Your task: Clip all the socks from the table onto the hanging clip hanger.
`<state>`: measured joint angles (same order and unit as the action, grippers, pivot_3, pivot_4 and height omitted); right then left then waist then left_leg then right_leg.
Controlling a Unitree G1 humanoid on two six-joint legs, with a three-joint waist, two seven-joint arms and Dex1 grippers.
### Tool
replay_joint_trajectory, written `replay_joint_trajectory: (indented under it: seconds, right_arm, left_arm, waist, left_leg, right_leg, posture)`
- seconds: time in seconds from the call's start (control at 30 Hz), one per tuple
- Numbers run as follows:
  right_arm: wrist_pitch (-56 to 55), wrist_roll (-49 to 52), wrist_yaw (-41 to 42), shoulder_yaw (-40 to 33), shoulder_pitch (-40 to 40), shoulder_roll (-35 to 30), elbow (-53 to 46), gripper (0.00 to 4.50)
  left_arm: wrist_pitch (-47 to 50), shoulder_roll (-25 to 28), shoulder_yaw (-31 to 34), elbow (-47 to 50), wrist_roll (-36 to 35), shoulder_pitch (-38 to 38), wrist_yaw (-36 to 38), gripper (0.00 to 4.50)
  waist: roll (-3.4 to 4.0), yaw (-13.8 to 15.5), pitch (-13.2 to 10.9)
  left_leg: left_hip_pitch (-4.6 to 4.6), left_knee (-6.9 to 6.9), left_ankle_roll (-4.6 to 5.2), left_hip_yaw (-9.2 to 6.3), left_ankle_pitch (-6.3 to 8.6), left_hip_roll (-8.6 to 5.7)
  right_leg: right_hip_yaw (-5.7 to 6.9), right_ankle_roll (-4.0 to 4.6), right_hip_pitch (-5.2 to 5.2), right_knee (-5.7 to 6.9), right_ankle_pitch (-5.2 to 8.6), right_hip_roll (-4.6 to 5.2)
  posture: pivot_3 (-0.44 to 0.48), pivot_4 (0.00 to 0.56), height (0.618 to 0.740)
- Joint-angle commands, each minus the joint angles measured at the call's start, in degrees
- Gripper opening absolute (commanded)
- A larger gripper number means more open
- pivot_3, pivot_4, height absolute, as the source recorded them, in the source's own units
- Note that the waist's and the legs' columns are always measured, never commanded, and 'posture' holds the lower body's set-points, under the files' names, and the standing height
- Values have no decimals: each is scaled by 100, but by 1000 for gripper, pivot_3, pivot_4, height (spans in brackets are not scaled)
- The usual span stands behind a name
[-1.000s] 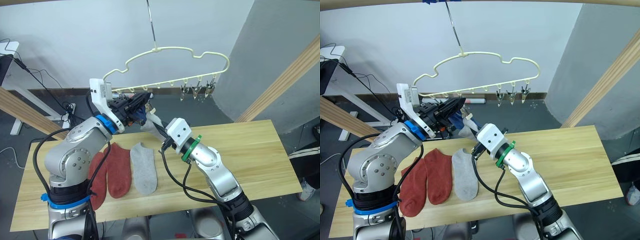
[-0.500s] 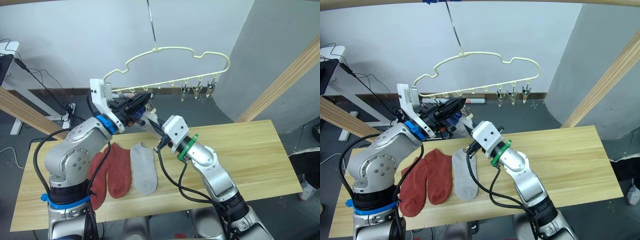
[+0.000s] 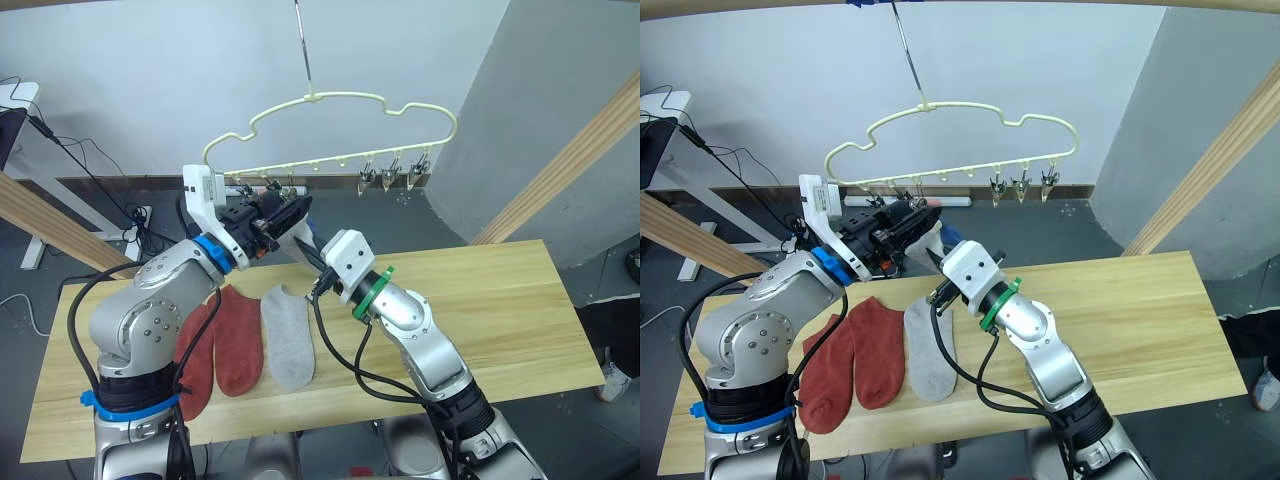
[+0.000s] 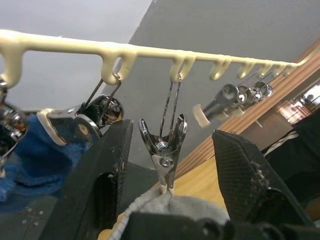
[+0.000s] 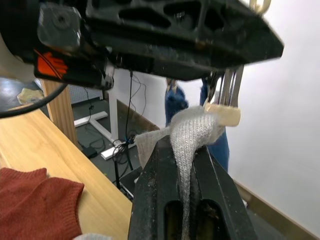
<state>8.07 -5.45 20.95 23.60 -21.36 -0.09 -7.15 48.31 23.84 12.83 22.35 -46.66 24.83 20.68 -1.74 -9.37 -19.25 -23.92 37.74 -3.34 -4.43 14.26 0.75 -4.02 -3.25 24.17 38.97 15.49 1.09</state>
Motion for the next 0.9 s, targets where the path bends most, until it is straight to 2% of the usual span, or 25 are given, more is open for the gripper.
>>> replay_joint_trajectory:
  seconds: [0.03,0.17,0.23,0.4,0.57,0.7,0.9]
  right_arm:
    - [20,61,-10,-33,-25,62,-93,802]
    - [349,-15,146,30,13,-133,-189,2122]
    - [444,71,317,-18,117,-348,-399,2122]
    - [774,304,765,-221,457,-991,-1073,2122]
    - [1247,740,1449,-786,858,-2067,-2028,2122]
    - [1656,1160,1800,-1466,934,-2811,-2649,2122]
    - [2542,1517,1602,-2014,456,-3068,-2997,2122]
  left_arm:
    - [-47,103,61,199,-67,-60,48,2809]
    - [-130,212,-2,257,18,-148,143,2809]
    - [-459,310,-102,312,313,-222,286,2809]
    - [-577,449,-176,510,377,-490,474,2809]
    - [-1081,1045,-300,772,809,-1100,1165,2809]
    - [-1818,1629,-387,947,1124,-1580,2197,2809]
    - [-2007,1954,-186,976,887,-1728,2829,2809]
  waist:
    - [0,0,0]
    - [0,3,0]
    - [0,4,0]
    - [0,30,0]
    - [0,60,0]
    - [1,87,-1]
    - [1,115,-1]
  left_leg:
    - [0,0,0,0,0,0]
    - [0,0,0,-1,0,2]
    - [0,0,0,0,0,2]
    - [-2,0,0,0,0,2]
    - [0,-4,0,1,0,1]
    - [2,-3,0,5,0,-1]
    - [2,-3,1,10,-1,-3]
  right_leg:
    - [0,0,0,0,0,0]
    - [0,0,0,0,0,0]
    - [0,0,0,0,0,2]
    - [0,0,0,-2,0,6]
    - [-2,-1,1,-3,0,5]
    - [-3,-1,1,-4,1,2]
    - [-5,-5,1,-7,4,-3]
  posture:
    - [-243,329,740]
    - [-243,329,740]
    - [-247,330,740]
    - [-242,331,740]
    - [-236,333,740]
    - [-238,332,740]
    - [-247,326,740]
